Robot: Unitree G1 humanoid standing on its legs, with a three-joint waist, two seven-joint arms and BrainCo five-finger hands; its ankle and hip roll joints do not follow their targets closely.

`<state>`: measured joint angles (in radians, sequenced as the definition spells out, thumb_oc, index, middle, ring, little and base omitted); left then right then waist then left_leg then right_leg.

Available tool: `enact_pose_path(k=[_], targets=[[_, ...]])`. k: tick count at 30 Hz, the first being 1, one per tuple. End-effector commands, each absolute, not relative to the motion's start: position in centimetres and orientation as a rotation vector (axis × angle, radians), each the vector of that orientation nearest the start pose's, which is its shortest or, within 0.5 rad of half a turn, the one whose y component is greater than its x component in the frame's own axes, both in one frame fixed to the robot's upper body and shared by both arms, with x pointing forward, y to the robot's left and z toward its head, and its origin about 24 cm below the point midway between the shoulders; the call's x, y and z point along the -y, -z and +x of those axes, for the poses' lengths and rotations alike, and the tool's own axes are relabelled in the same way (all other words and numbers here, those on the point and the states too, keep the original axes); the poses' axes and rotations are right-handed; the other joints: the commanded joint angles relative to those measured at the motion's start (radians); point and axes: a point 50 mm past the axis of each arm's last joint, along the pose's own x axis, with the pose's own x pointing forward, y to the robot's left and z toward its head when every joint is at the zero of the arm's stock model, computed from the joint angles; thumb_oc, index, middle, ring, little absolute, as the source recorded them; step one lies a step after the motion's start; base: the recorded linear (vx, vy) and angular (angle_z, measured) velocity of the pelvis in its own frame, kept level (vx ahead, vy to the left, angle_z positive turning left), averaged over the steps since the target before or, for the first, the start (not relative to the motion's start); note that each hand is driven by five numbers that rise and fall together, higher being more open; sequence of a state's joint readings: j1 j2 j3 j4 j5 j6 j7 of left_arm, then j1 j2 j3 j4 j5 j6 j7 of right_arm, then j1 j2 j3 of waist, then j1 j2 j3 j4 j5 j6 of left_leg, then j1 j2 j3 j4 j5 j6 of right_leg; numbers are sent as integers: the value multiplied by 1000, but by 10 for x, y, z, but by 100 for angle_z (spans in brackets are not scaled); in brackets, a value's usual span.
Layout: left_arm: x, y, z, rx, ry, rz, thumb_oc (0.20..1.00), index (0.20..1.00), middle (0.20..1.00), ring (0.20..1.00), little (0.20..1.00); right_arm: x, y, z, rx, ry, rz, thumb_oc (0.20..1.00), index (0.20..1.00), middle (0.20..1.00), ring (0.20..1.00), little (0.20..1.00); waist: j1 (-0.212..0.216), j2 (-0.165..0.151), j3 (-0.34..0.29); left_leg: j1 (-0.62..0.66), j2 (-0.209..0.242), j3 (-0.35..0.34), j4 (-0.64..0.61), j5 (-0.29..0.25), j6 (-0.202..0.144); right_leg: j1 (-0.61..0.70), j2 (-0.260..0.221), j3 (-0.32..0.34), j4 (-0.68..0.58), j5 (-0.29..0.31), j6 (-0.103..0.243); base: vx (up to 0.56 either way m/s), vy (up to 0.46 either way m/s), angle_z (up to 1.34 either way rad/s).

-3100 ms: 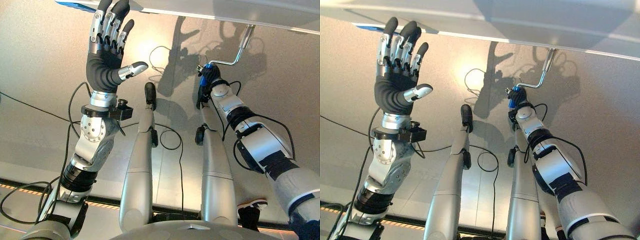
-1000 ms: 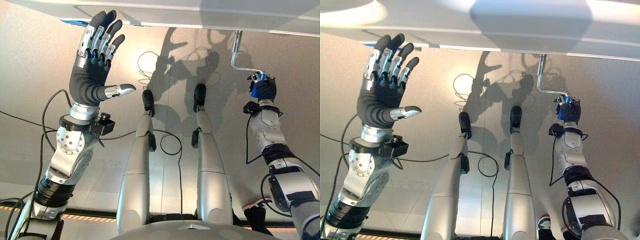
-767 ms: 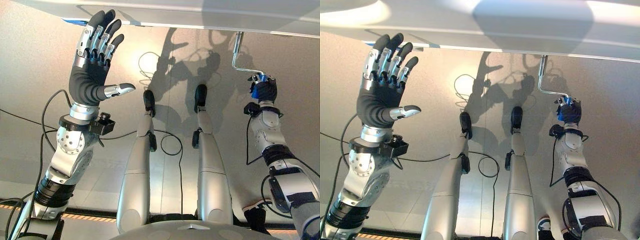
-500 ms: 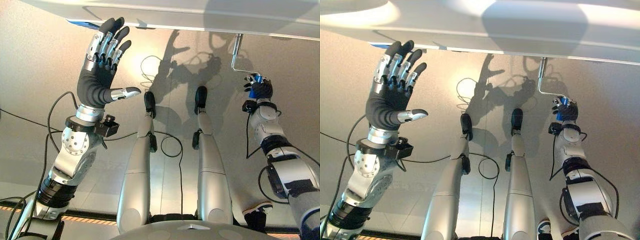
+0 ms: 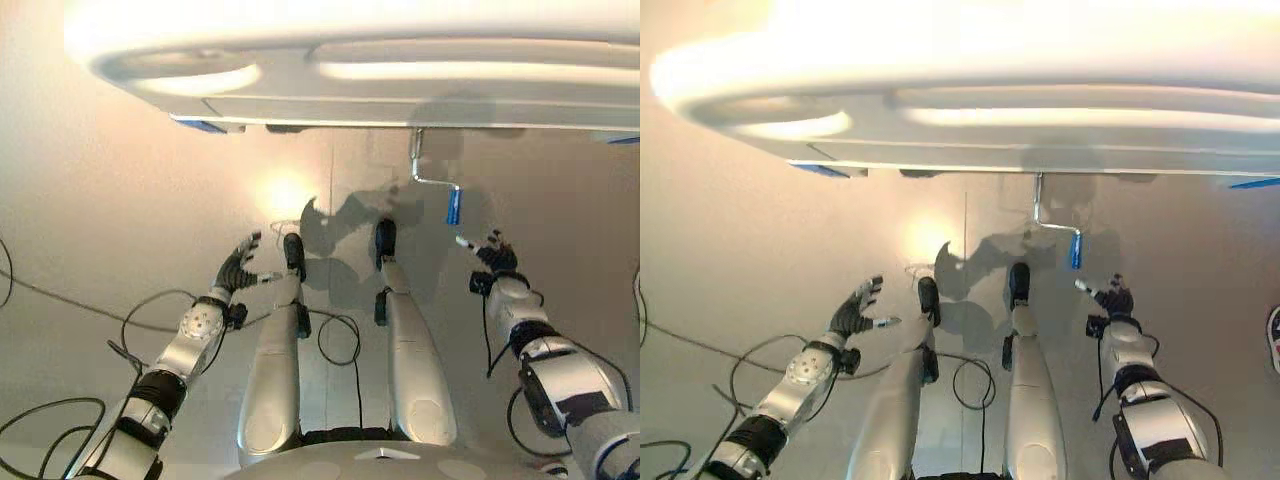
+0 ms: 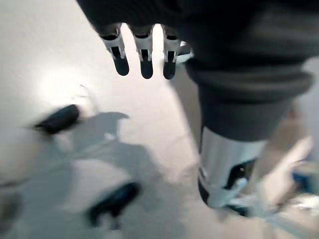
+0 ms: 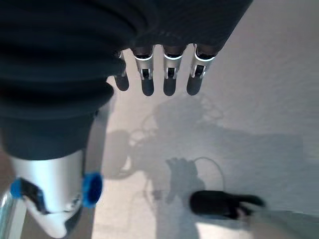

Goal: Raise the hospital bed

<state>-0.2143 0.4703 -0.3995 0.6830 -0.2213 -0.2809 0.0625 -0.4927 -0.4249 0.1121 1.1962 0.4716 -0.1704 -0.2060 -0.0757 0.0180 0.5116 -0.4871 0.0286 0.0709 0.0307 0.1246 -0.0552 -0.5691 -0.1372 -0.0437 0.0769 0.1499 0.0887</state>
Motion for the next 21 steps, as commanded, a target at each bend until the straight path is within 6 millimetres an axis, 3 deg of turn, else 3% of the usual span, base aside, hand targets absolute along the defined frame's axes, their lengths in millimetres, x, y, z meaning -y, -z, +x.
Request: enact_pose_path(k=[1, 2, 3, 5, 9, 10, 14, 20, 21], targets=[[-217, 48, 257, -348, 126, 446, 1000, 1000, 1000, 1000, 1000, 303, 39, 271, -515, 529, -95, 1000, 1000, 1000, 1000, 1000, -5, 11, 0, 83, 11, -40, 33, -49, -31, 107, 24, -53, 79, -107, 68, 148, -40, 0], [-224, 68, 242, -457, 124, 469, 1000, 1000, 1000, 1000, 1000, 299, 58, 252, -584, 512, -92, 1000, 1000, 1000, 1000, 1000, -8, -2, -51, 134, 15, -38, 19, -54, -34, 171, 30, -56, 49, -106, 72, 95, -27, 3], [-224, 68, 242, -458, 124, 470, 1000, 1000, 1000, 1000, 1000, 299, 58, 251, -585, 512, -92, 1000, 1000, 1000, 1000, 1000, -7, -2, -51, 138, 16, -38, 17, -54, -34, 174, 31, -56, 47, -106, 72, 181, -46, 7], [-234, 89, 220, -589, 129, 496, 1000, 1000, 1000, 1000, 1000, 291, 77, 231, -665, 448, -139, 1000, 1000, 1000, 1000, 1000, -7, -12, -116, 210, 26, -38, -6, -58, -38, 251, 31, -56, 16, -107, 73, 111, -28, 2], [-236, 100, 205, -654, 149, 498, 1000, 1000, 1000, 1000, 1000, 285, 95, 208, -763, 373, -212, 1000, 1000, 1000, 1000, 1000, 0, -12, -184, 280, 29, -44, -40, -53, -43, 329, 27, -73, -28, -104, 76, 80, -18, 1], [-236, 106, 196, -689, 163, 500, 1000, 1000, 1000, 1000, 1000, 285, 106, 192, -827, 361, -229, 1000, 1000, 1000, 1000, 1000, 3, -11, -230, 320, 34, -45, -58, -51, -44, 370, 26, -83, -54, -100, 78, 86, 13, 11], [-235, 115, 184, -733, 144, 487, 1000, 1000, 1000, 1000, 1000, 274, 117, 176, -865, 324, -242, 1000, 1000, 1000, 1000, 1000, 3, -18, -322, 416, 44, -29, -105, -52, -49, 460, 26, -89, -113, -86, 86, 40, 20, 7], [-231, 125, 166, -784, 89, 417, 1000, 1000, 1000, 1000, 1000, 260, 131, 149, -917, 232, -264, 1000, 1000, 1000, 1000, 1000, -3, -26, -390, 506, 42, -16, -118, -77, -37, 555, 29, -77, -140, -93, 86, 46, 30, -3], [-229, 130, 158, -815, 81, 401, 1000, 1000, 1000, 1000, 1000, 257, 138, 136, -968, 237, -235, 1000, 1000, 1000, 1000, 1000, -4, -30, -407, 532, 40, -11, -118, -88, -34, 581, 28, -80, -144, -98, 85, 49, 22, -3]])
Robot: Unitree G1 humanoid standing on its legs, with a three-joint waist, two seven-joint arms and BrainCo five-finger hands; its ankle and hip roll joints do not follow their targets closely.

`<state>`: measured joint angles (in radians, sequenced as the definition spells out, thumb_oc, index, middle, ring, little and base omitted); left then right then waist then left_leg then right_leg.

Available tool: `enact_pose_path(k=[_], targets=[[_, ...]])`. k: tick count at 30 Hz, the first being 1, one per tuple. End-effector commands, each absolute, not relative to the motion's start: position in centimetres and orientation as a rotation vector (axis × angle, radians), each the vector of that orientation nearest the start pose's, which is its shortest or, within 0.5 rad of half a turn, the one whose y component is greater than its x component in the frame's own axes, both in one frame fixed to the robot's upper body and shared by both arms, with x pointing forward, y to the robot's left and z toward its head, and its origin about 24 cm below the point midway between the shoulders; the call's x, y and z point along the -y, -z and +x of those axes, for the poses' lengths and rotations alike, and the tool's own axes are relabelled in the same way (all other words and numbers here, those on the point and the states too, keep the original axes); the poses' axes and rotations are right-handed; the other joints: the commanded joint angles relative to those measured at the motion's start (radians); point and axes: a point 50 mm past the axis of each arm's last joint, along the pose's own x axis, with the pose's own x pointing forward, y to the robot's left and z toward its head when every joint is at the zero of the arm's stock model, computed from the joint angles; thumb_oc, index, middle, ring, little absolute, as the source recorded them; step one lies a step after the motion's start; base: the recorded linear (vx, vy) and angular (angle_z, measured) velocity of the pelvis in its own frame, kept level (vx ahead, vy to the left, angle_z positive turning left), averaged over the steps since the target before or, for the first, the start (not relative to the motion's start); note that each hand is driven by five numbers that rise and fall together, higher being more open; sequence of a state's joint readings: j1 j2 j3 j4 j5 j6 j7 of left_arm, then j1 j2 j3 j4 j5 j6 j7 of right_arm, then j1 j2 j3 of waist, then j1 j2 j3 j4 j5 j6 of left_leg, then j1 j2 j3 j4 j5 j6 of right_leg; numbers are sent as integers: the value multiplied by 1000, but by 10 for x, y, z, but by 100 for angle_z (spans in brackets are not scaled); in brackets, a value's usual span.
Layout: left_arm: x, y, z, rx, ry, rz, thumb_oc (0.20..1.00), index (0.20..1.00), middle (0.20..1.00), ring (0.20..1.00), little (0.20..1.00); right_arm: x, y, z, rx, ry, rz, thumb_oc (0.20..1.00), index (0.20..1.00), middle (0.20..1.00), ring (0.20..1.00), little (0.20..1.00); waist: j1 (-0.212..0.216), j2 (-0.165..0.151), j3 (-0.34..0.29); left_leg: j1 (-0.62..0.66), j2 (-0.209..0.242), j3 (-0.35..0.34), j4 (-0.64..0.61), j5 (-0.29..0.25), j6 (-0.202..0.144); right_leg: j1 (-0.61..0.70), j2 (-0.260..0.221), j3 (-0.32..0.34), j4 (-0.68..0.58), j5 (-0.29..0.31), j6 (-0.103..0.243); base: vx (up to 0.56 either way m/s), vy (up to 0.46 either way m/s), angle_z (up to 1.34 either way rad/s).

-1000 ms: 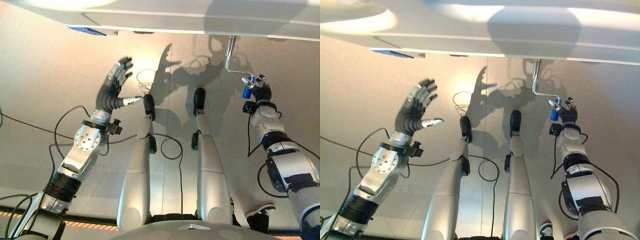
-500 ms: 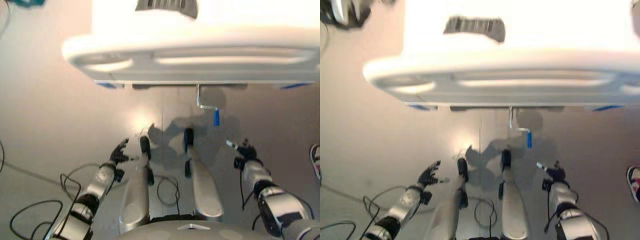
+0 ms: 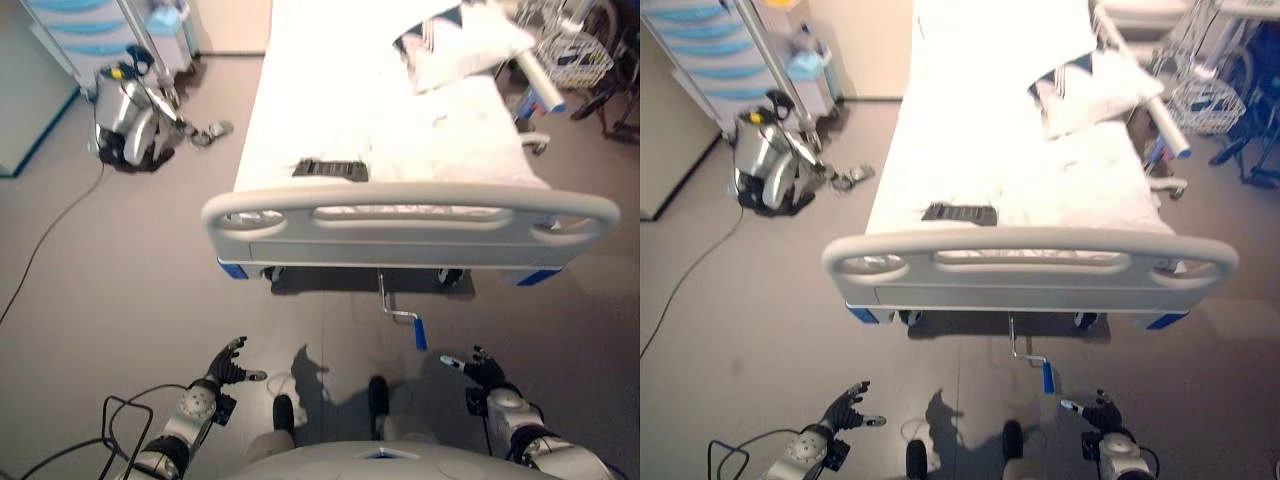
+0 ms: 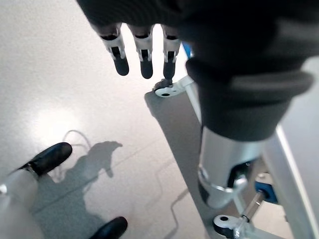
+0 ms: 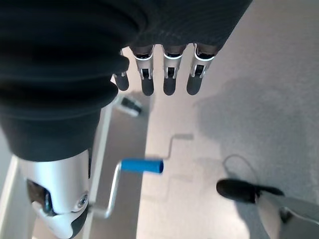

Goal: Raise the hospital bed

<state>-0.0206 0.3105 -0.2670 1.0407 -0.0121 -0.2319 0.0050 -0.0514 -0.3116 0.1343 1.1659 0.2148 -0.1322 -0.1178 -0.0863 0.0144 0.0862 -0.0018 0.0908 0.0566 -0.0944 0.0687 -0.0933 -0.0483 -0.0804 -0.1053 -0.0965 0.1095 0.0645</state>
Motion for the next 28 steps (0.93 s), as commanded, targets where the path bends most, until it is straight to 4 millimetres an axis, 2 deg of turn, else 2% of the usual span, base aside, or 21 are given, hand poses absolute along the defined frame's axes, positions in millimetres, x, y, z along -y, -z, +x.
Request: enact_pose_path(k=[1, 5, 12, 28], targets=[[-229, 130, 158, -815, 81, 401, 1000, 1000, 1000, 1000, 1000, 257, 138, 136, -968, 237, -235, 1000, 1000, 1000, 1000, 1000, 6, -26, 19, 49, -22, 3, 7, -33, 4, 62, -29, -18, 28, -58, 109, 47, 24, 0], [-225, 138, 145, -870, 53, 350, 1000, 1000, 1000, 1000, 1000, 253, 148, 114, -1040, 271, -166, 1000, 1000, 1000, 1000, 1000, 5, -26, -13, 91, -27, 6, 7, -52, 11, 113, -34, -19, 19, -66, 108, 41, 36, 0], [-225, 147, 128, -951, 42, 334, 1000, 1000, 1000, 1000, 1000, 250, 150, 108, -1048, 283, -124, 1000, 1000, 1000, 1000, 1000, 8, -23, -28, 125, -32, 12, 7, -66, 19, 142, -38, -12, 20, -71, 105, 6, 41, -4], [-213, 148, 130, -939, 62, 297, 1000, 1000, 1000, 1000, 1000, 244, 153, 106, -1062, 273, -115, 1000, 1000, 1000, 1000, 1000, 24, -29, -43, 131, -32, -8, 7, -70, 25, 155, -40, -24, 20, -79, 104, -1, 4, 0]])
